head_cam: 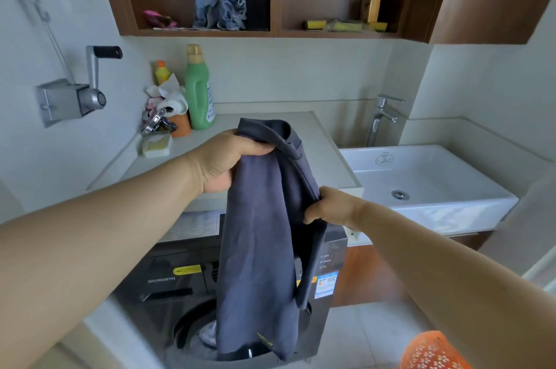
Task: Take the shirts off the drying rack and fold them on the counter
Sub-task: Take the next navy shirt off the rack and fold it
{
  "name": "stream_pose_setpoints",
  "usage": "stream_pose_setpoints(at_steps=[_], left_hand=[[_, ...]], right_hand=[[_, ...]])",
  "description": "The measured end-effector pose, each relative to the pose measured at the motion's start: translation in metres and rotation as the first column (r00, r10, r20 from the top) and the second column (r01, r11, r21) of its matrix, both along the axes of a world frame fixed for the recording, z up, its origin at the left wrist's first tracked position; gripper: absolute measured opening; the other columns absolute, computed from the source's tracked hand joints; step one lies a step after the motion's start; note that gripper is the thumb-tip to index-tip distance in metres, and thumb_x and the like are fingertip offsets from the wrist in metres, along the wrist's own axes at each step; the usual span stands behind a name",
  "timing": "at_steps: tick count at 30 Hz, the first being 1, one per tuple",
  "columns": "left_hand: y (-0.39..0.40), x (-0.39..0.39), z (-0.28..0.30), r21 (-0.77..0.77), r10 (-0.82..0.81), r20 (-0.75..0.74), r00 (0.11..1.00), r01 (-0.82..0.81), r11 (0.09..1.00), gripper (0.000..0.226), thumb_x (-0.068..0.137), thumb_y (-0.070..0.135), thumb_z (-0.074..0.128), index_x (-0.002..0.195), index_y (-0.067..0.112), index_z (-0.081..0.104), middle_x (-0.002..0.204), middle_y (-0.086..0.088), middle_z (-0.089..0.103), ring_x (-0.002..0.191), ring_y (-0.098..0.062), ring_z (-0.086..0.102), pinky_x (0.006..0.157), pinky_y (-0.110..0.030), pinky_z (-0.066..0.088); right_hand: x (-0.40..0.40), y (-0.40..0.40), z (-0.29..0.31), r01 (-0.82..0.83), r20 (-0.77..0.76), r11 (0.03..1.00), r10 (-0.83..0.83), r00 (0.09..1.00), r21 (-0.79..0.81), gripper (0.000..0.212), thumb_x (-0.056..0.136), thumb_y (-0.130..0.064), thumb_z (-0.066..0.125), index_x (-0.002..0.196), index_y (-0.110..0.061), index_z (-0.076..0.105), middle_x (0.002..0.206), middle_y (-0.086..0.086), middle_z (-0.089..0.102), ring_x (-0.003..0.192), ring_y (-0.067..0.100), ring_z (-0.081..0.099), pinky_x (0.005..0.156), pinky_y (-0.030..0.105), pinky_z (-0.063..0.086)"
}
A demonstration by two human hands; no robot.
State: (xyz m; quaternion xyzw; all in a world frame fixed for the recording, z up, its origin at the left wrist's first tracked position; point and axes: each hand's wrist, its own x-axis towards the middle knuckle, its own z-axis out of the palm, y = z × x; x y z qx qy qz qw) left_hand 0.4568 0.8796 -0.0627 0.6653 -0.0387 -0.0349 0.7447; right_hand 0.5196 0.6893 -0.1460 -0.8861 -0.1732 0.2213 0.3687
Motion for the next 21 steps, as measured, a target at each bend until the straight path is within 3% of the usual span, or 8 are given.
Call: stream_pose_setpoints(at_steps=[3, 6, 9, 11, 13, 16, 19, 21], left_hand=[[0.007, -0.005, 0.01, -0.006, -0.016, 0.016, 1.0, 0.016, 1.0, 0.018, 0.07, 0.006, 0.061, 0.068, 0.013, 0.077, 0.078, -0.003, 0.073, 0.077, -0.012, 0.07, 0.07, -0.024, 0.056], [0.019, -0.008, 0.019, -0.023, 0.053, 0.019, 0.998, -0.052, 0.998, 0.028, 0.082, 0.001, 0.055, 0.067, 0.012, 0.076, 0.075, -0.002, 0.073, 0.072, -0.011, 0.07, 0.067, -0.021, 0.057], [0.034, -0.011, 0.024, -0.016, 0.168, 0.016, 0.986, -0.168, 0.986, 0.02, 0.088, 0.001, 0.054, 0.085, 0.011, 0.07, 0.08, -0.001, 0.073, 0.075, -0.011, 0.07, 0.07, -0.023, 0.056], [0.042, -0.012, 0.026, -0.018, 0.23, 0.013, 0.973, -0.229, 0.973, 0.016, 0.088, 0.002, 0.055, 0.088, 0.012, 0.069, 0.082, 0.0, 0.073, 0.077, -0.011, 0.07, 0.07, -0.023, 0.056], [0.043, -0.015, 0.028, -0.048, 0.256, 0.019, 0.967, -0.255, 0.966, 0.019, 0.088, 0.002, 0.054, 0.087, 0.012, 0.07, 0.081, 0.0, 0.074, 0.075, -0.01, 0.07, 0.065, -0.021, 0.057], [0.034, -0.017, 0.033, -0.044, 0.251, 0.052, 0.967, -0.249, 0.968, 0.018, 0.088, 0.001, 0.053, 0.09, 0.011, 0.068, 0.08, 0.0, 0.073, 0.073, -0.01, 0.07, 0.065, -0.021, 0.057], [0.03, -0.018, 0.037, 0.006, 0.225, 0.071, 0.972, -0.226, 0.974, 0.017, 0.075, 0.002, 0.064, 0.083, 0.013, 0.073, 0.083, -0.001, 0.073, 0.077, -0.012, 0.07, 0.069, -0.022, 0.057], [0.032, -0.019, 0.037, 0.017, 0.25, 0.066, 0.966, -0.252, 0.968, 0.019, 0.066, 0.005, 0.068, 0.082, 0.014, 0.074, 0.085, -0.001, 0.073, 0.079, -0.012, 0.07, 0.072, -0.024, 0.057]], right_hand=[[-0.003, -0.001, -0.006, -0.062, -0.002, 0.994, 0.062, 0.998, -0.093, 0.034, 0.064, -0.021, 0.075, 0.095, -0.01, 0.065, 0.097, 0.008, 0.068, 0.095, 0.028, 0.063, 0.09, 0.035, 0.05], [0.004, -0.016, 0.001, -0.033, 0.097, 0.982, 0.052, 0.994, -0.187, 0.016, 0.073, -0.013, 0.072, 0.085, -0.006, 0.066, 0.082, 0.008, 0.061, 0.079, 0.024, 0.057, 0.075, 0.028, 0.045], [0.016, -0.034, 0.02, 0.091, 0.221, 0.979, -0.05, 0.974, -0.181, 0.007, 0.075, -0.009, 0.064, 0.075, -0.002, 0.063, 0.071, 0.009, 0.054, 0.071, 0.023, 0.05, 0.063, 0.027, 0.038], [0.022, -0.042, 0.032, 0.137, 0.271, 0.974, -0.085, 0.959, -0.179, 0.004, 0.075, -0.004, 0.058, 0.071, -0.004, 0.058, 0.069, 0.009, 0.051, 0.069, 0.023, 0.047, 0.057, 0.027, 0.036], [0.022, -0.044, 0.038, 0.099, 0.3, 0.966, -0.024, 0.954, -0.238, 0.013, 0.075, 0.0, 0.051, 0.081, -0.003, 0.063, 0.075, 0.009, 0.055, 0.074, 0.025, 0.052, 0.06, 0.027, 0.04], [0.02, -0.037, 0.029, -0.036, 0.25, 0.939, 0.128, 0.96, -0.343, 0.025, 0.077, 0.001, 0.044, 0.082, -0.013, 0.064, 0.084, 0.005, 0.062, 0.086, 0.024, 0.058, 0.075, 0.029, 0.047], [0.021, -0.028, 0.014, -0.093, 0.172, 0.916, 0.171, 0.97, -0.39, 0.015, 0.078, -0.003, 0.051, 0.07, -0.015, 0.056, 0.08, 0.004, 0.058, 0.083, 0.025, 0.055, 0.077, 0.034, 0.049], [0.026, -0.03, 0.012, -0.09, 0.159, 0.94, 0.149, 0.976, -0.33, 0.012, 0.08, -0.011, 0.062, 0.069, -0.015, 0.059, 0.079, 0.004, 0.057, 0.079, 0.023, 0.053, 0.071, 0.028, 0.045]])
